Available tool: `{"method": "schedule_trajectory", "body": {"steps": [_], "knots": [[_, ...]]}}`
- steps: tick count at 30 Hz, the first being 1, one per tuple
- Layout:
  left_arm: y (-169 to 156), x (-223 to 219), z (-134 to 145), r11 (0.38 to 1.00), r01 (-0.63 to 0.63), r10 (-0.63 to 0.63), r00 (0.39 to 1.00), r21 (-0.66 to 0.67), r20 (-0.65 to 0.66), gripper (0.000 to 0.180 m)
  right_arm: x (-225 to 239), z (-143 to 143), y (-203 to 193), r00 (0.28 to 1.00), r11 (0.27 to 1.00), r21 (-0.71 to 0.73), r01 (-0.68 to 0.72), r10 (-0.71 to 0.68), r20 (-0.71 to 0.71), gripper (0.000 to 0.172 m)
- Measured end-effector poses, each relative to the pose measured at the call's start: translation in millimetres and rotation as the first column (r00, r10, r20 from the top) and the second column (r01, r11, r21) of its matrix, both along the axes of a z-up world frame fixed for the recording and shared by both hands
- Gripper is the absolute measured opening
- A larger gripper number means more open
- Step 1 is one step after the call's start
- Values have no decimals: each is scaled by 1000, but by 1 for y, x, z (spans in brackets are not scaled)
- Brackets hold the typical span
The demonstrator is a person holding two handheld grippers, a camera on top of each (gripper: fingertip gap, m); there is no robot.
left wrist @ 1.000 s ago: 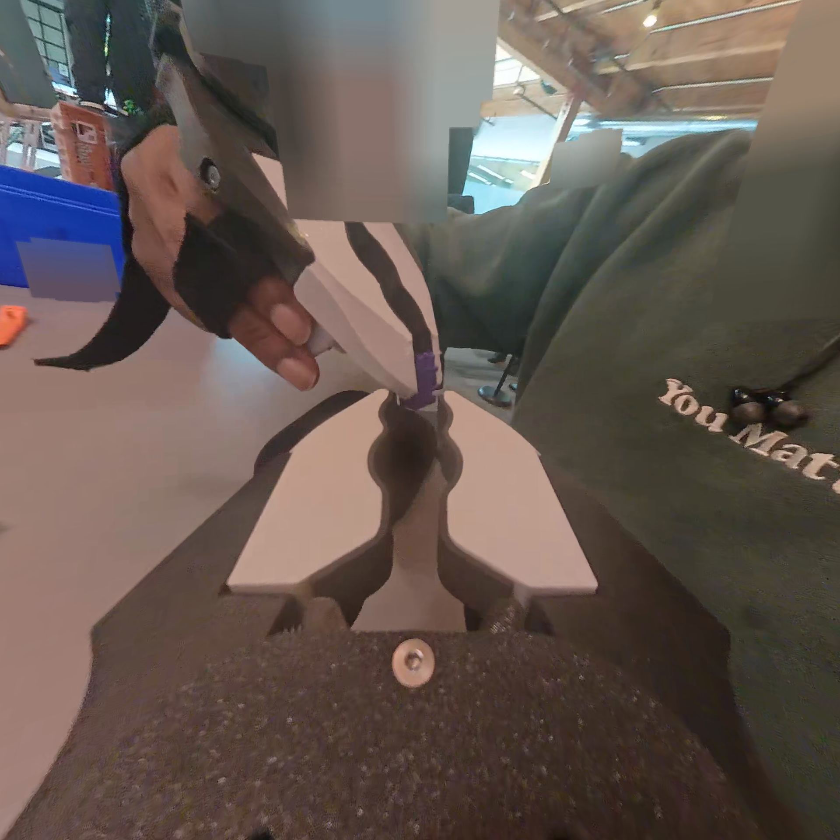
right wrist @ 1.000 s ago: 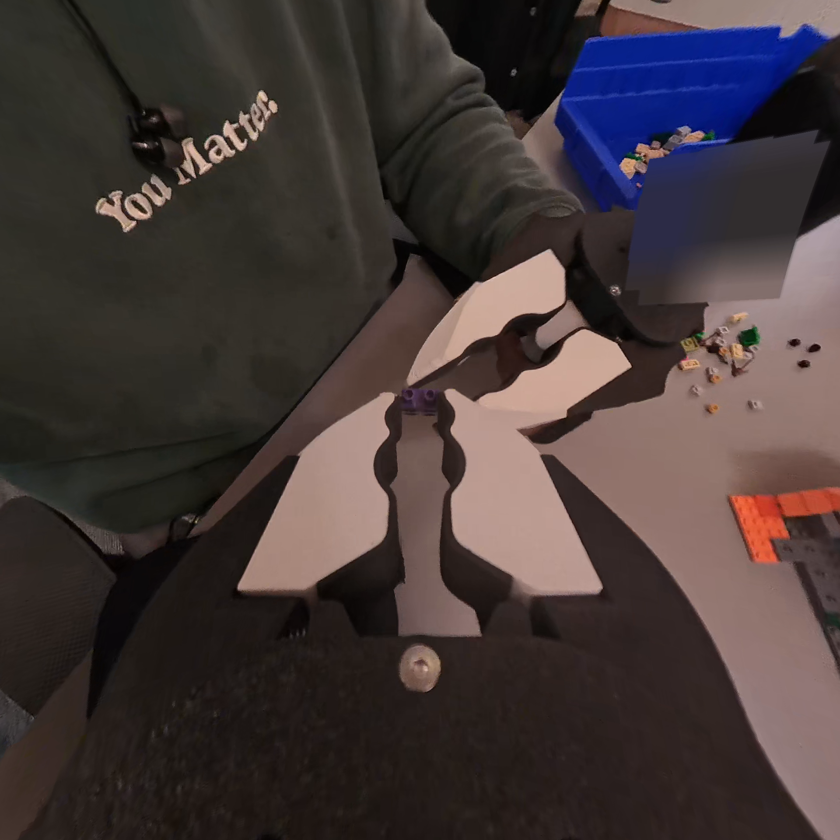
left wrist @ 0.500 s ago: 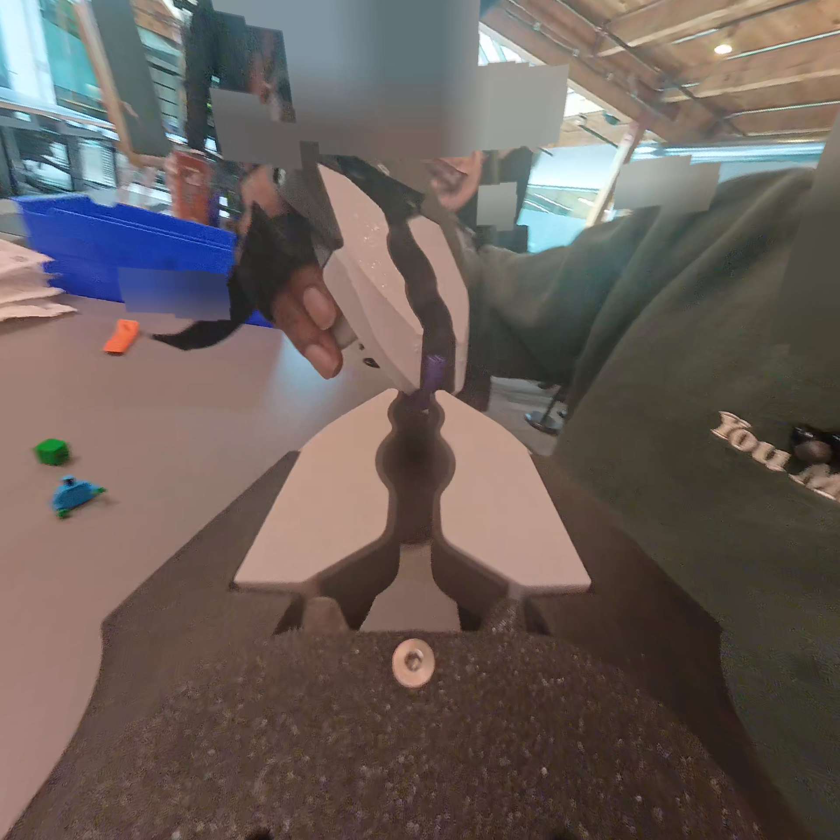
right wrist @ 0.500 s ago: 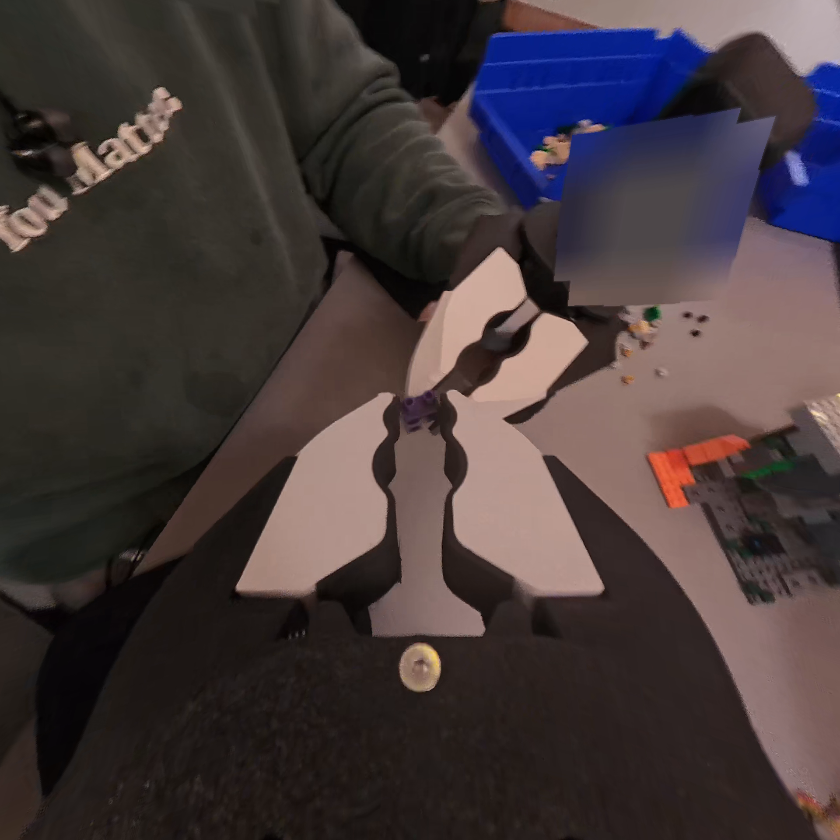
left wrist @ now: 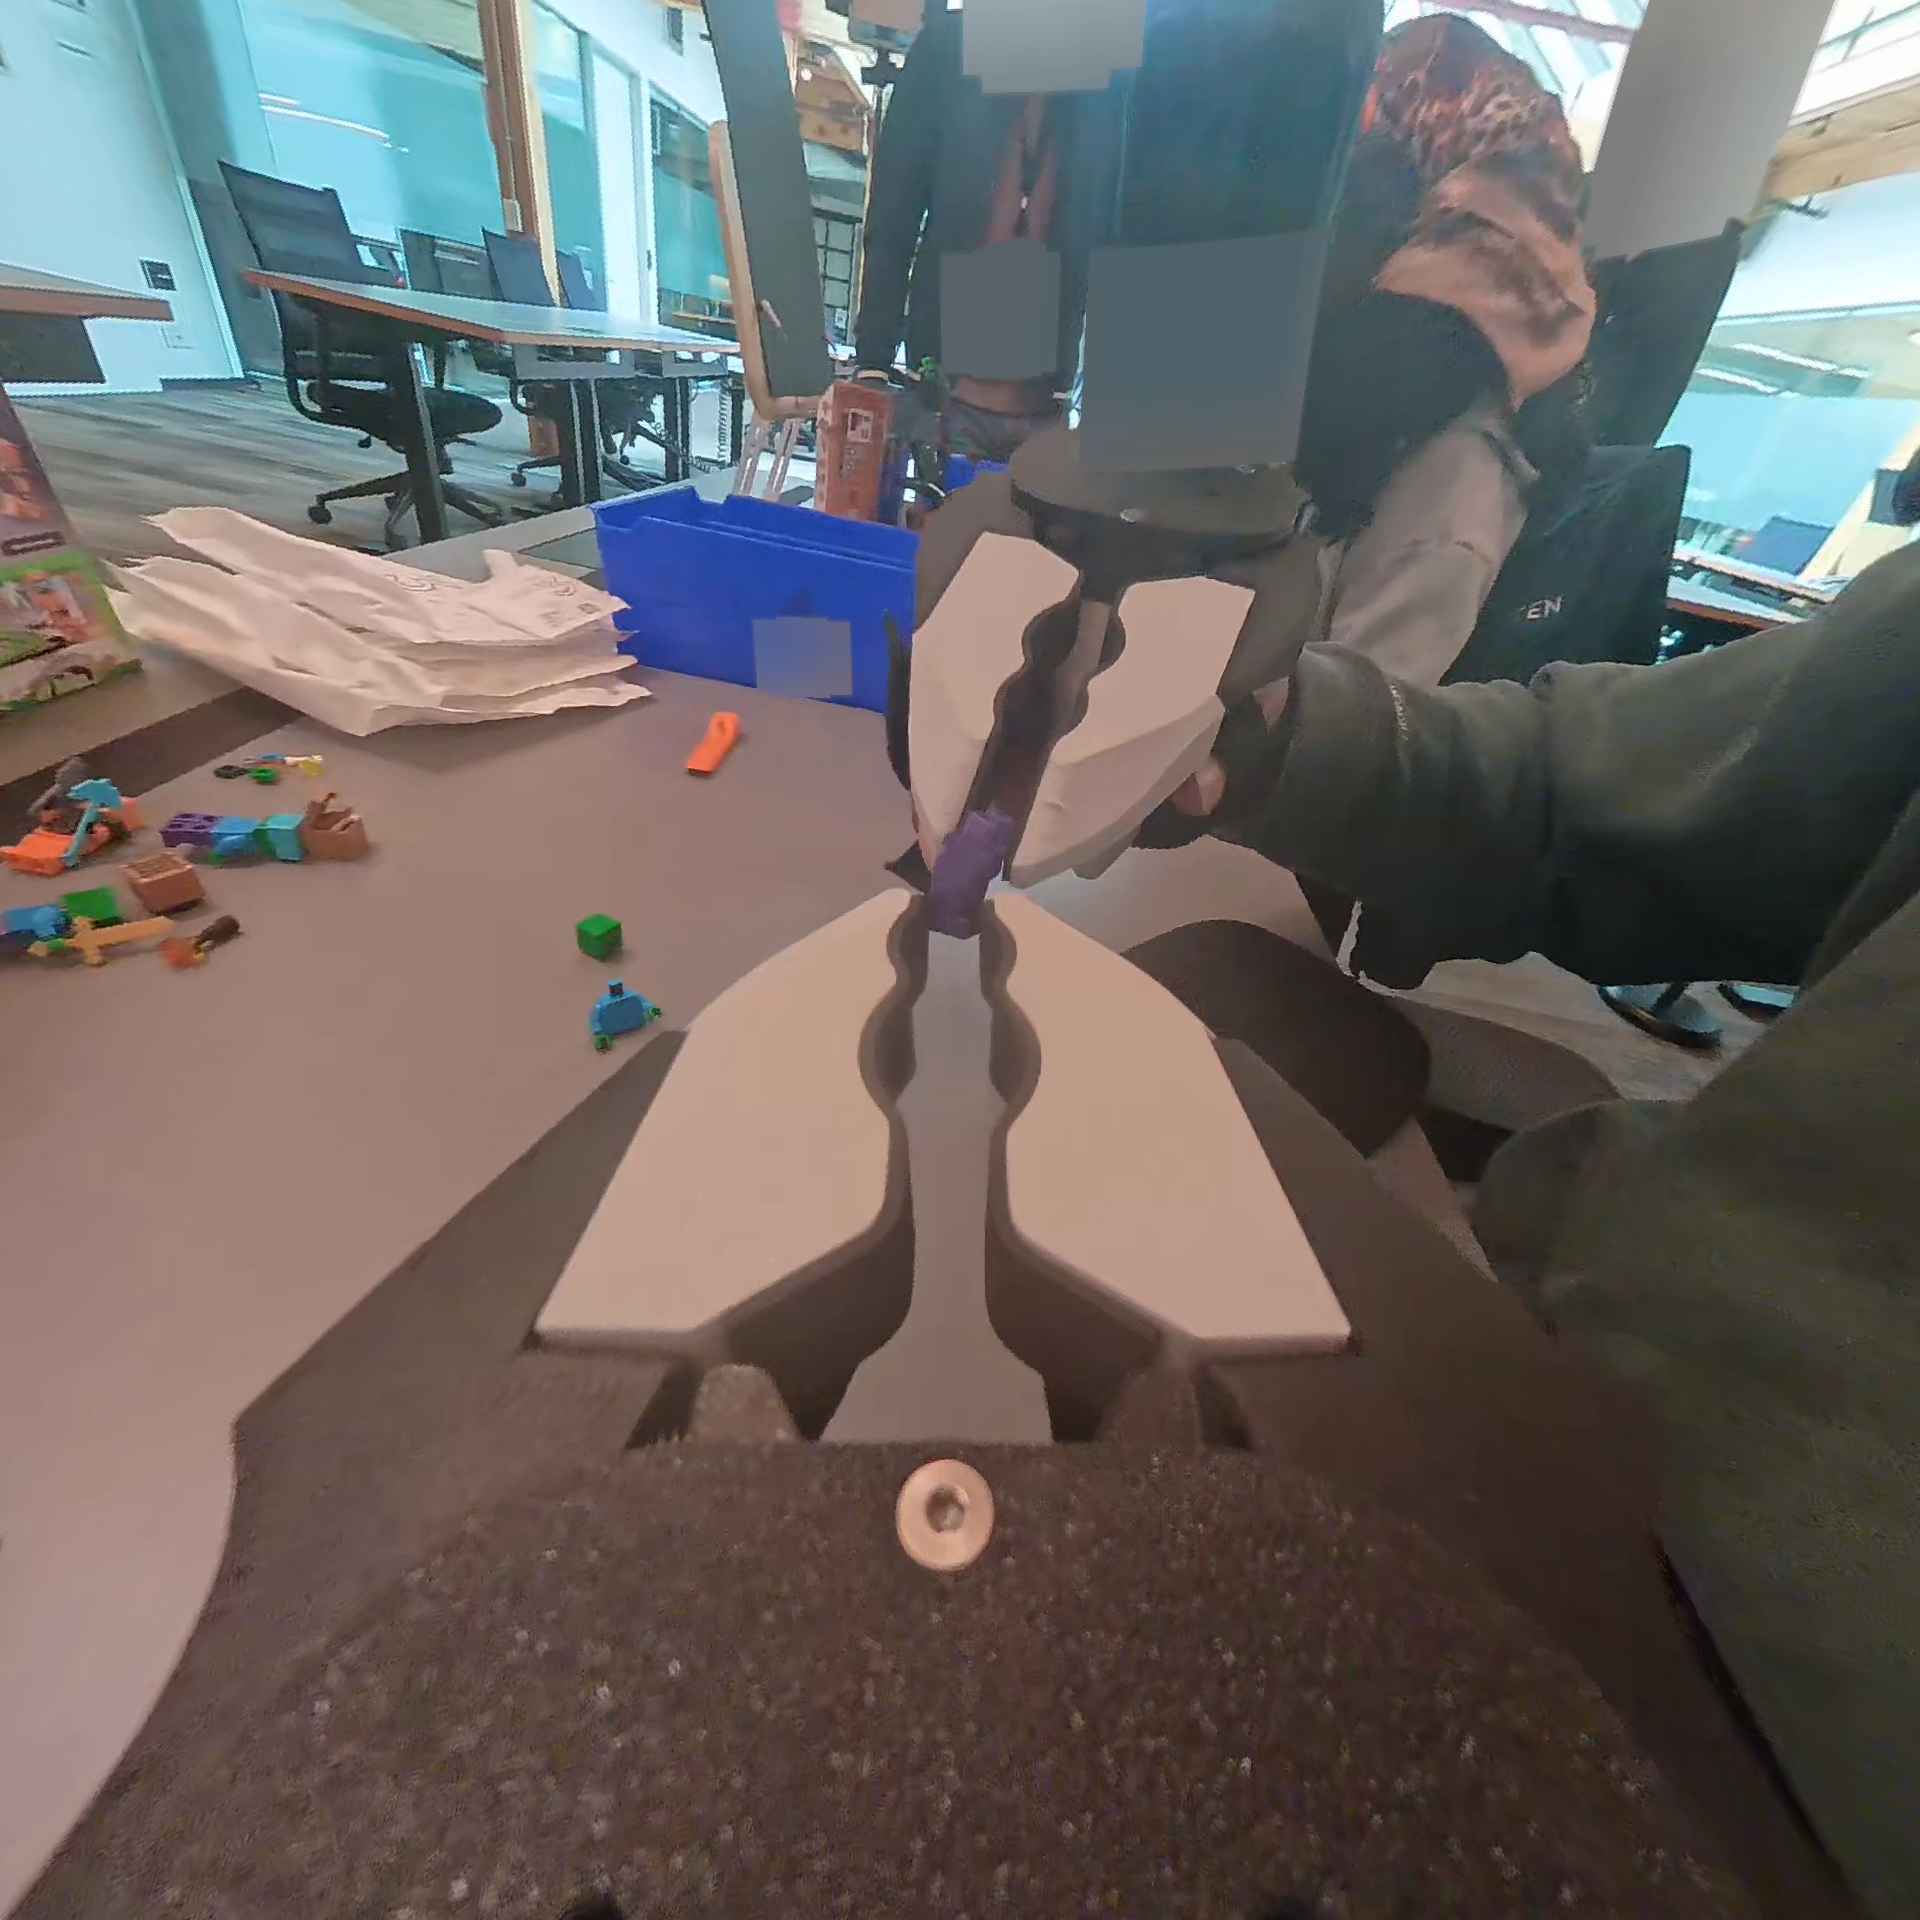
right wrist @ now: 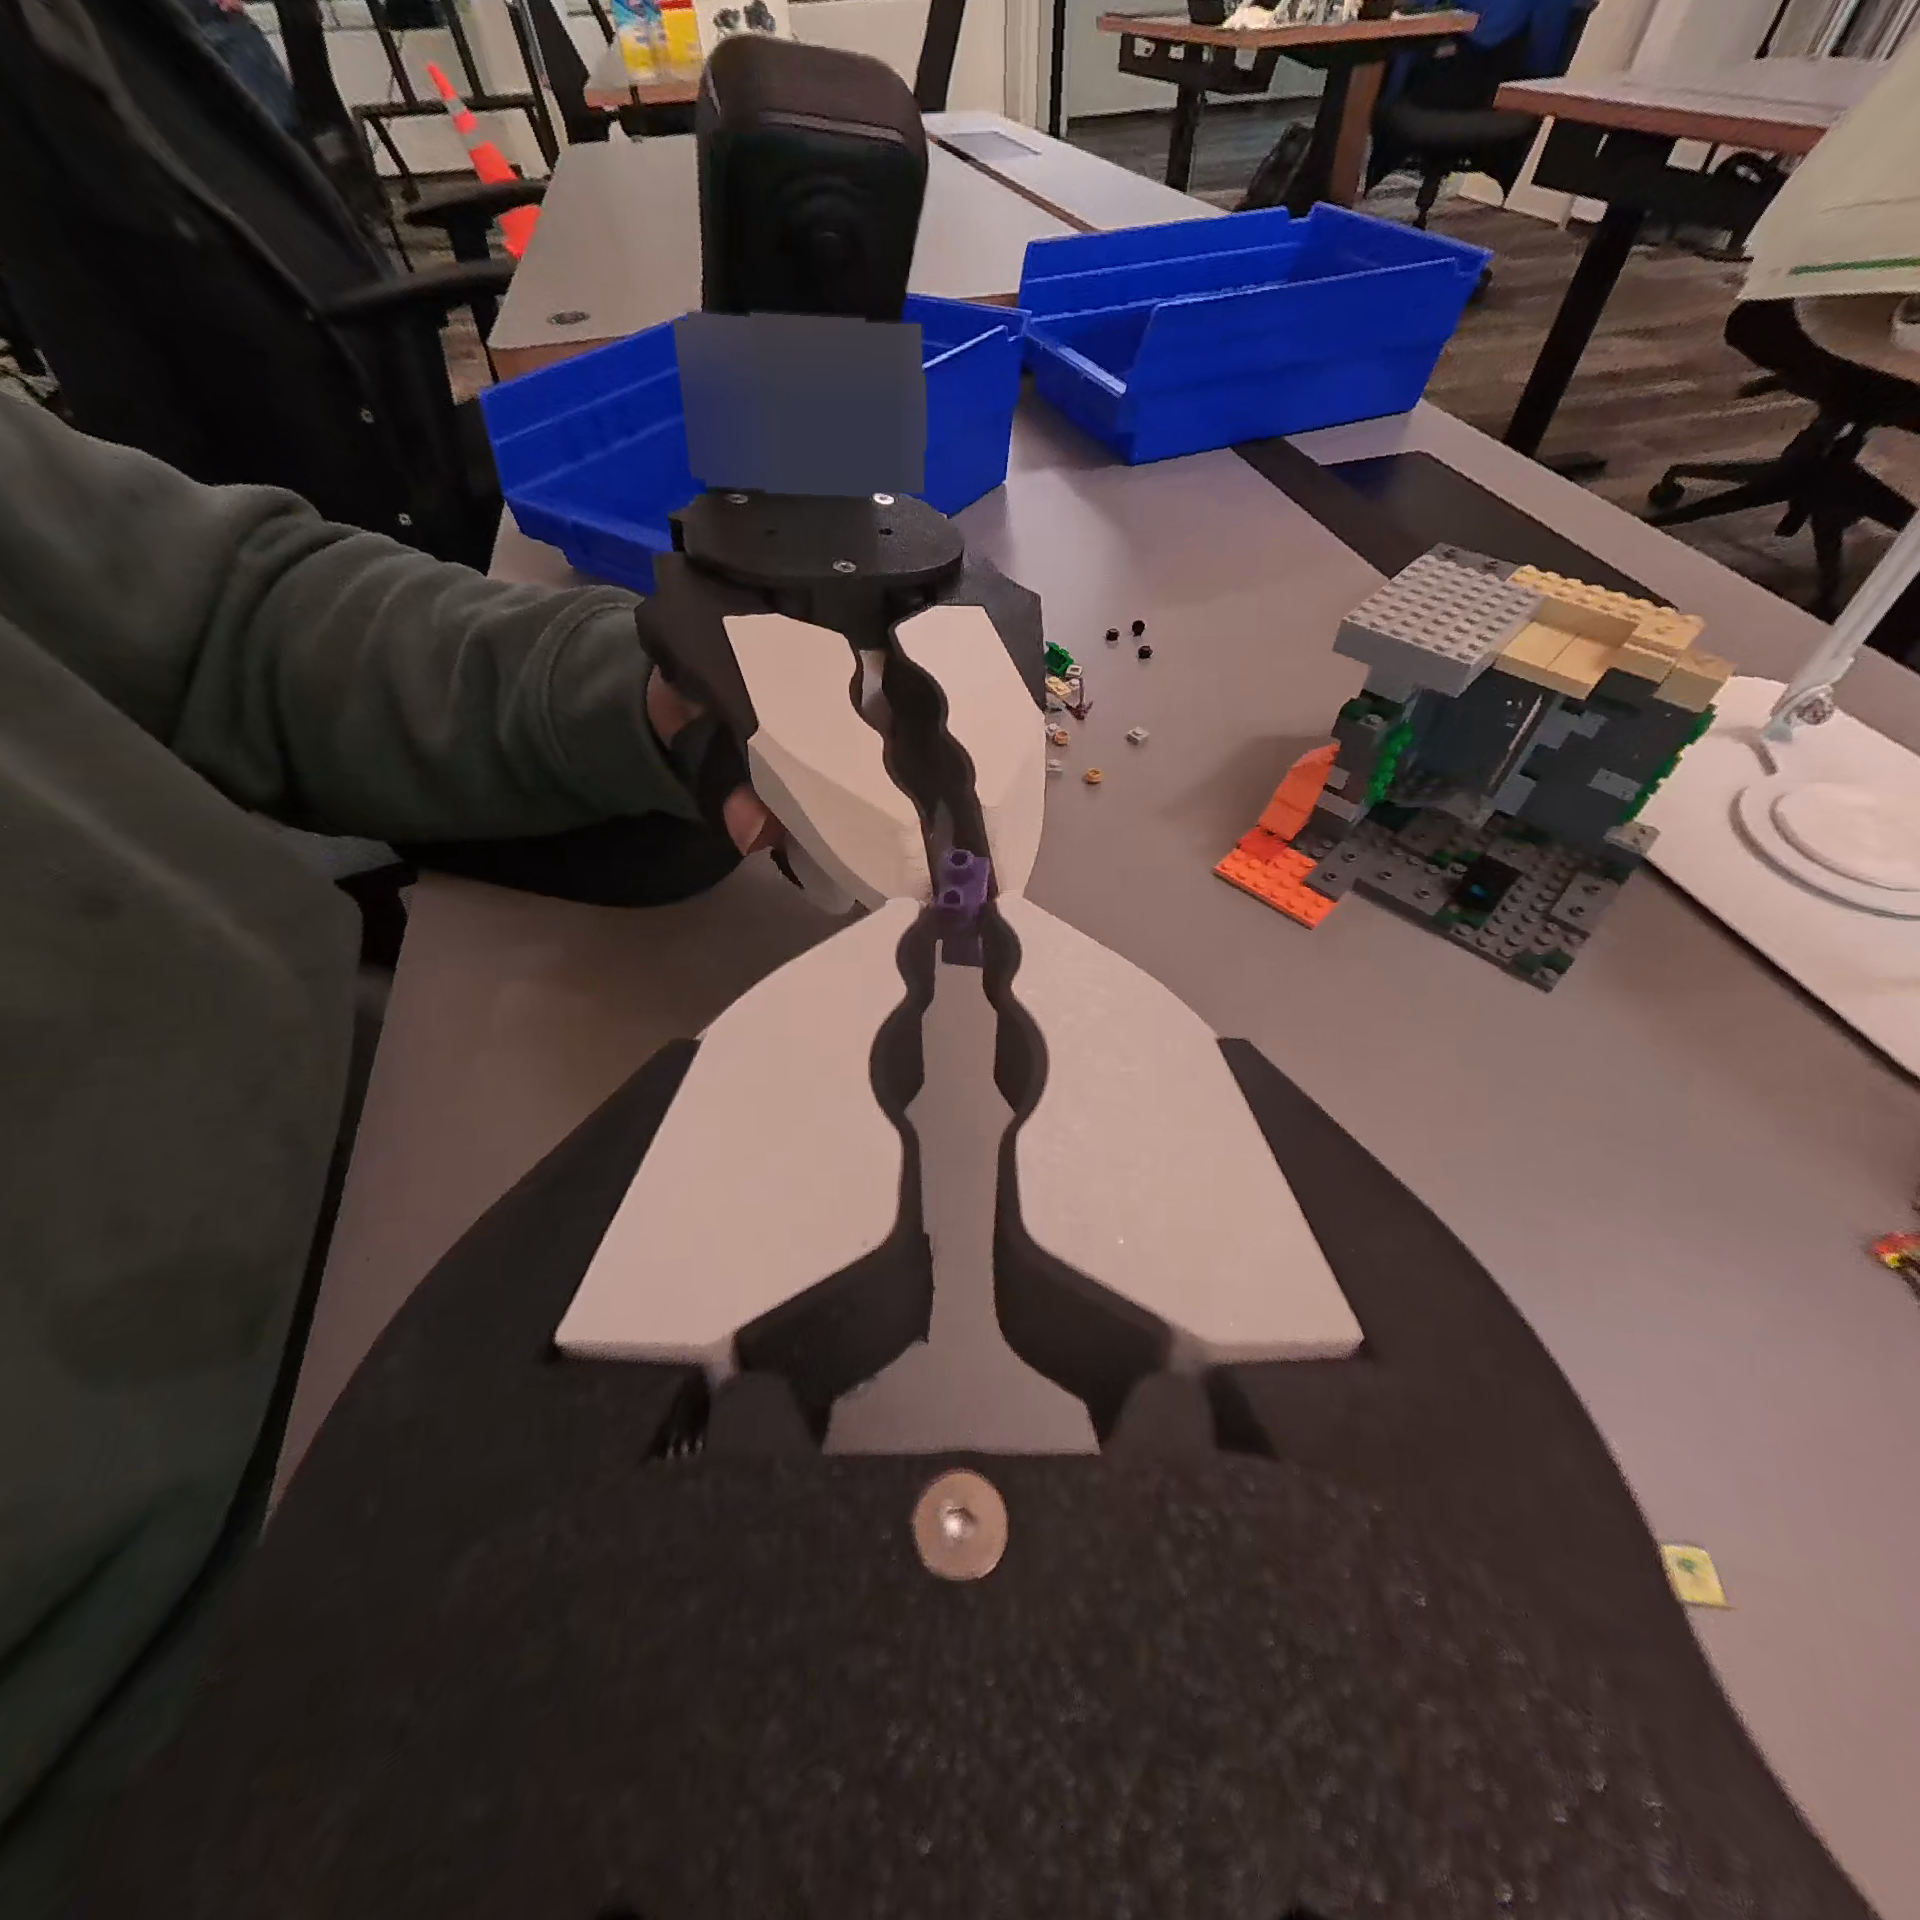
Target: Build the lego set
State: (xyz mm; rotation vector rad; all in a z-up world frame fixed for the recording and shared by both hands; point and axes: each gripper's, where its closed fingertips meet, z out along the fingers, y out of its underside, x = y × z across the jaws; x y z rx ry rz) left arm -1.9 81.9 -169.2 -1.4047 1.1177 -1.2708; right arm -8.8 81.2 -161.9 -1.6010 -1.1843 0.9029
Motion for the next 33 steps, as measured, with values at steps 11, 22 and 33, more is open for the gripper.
{"method": "schedule_trajectory", "body": {"steps": [11,22,33], "knots": [[22,-7,-10,990,-123,127,990,63,-63,9,35,-39,64,917,962,-82,-261,273,292,7],[32,-12,-28,987,-139,148,980,75,-134,8,28,-128,95,818,944,-145,-296,329,473,7],[35,-13,-35,986,-147,157,974,76,-160,6,32,-119,107,843,965,-127,-230,263,469,16]]}}
